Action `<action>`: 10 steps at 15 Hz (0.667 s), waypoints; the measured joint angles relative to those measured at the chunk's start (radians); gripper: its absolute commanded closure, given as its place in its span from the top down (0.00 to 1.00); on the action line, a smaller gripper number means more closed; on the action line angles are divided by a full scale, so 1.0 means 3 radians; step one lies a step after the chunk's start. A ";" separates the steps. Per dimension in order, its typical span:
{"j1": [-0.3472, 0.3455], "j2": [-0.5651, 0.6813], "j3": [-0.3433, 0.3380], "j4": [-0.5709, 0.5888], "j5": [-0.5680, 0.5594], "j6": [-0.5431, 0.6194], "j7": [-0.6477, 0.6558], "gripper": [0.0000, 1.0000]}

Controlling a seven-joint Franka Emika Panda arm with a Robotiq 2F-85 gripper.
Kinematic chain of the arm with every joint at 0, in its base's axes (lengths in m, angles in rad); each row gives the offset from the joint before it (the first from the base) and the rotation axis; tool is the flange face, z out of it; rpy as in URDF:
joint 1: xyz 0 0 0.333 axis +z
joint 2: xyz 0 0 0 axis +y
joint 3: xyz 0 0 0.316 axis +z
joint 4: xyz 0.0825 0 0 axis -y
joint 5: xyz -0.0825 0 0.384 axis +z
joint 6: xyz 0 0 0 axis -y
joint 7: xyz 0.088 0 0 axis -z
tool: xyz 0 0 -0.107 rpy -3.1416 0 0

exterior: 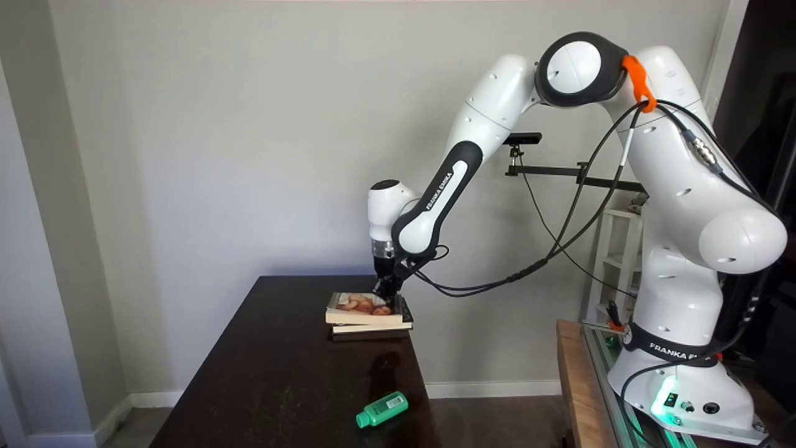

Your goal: Turn the book on top upside down.

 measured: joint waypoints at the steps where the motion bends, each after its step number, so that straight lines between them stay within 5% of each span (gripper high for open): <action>1: -0.0003 0.0000 0.0000 0.0000 0.0023 0.0000 -0.0022 0.00; 10: -0.0007 -0.0017 0.0026 0.0002 0.0256 -0.0095 -0.0214 0.00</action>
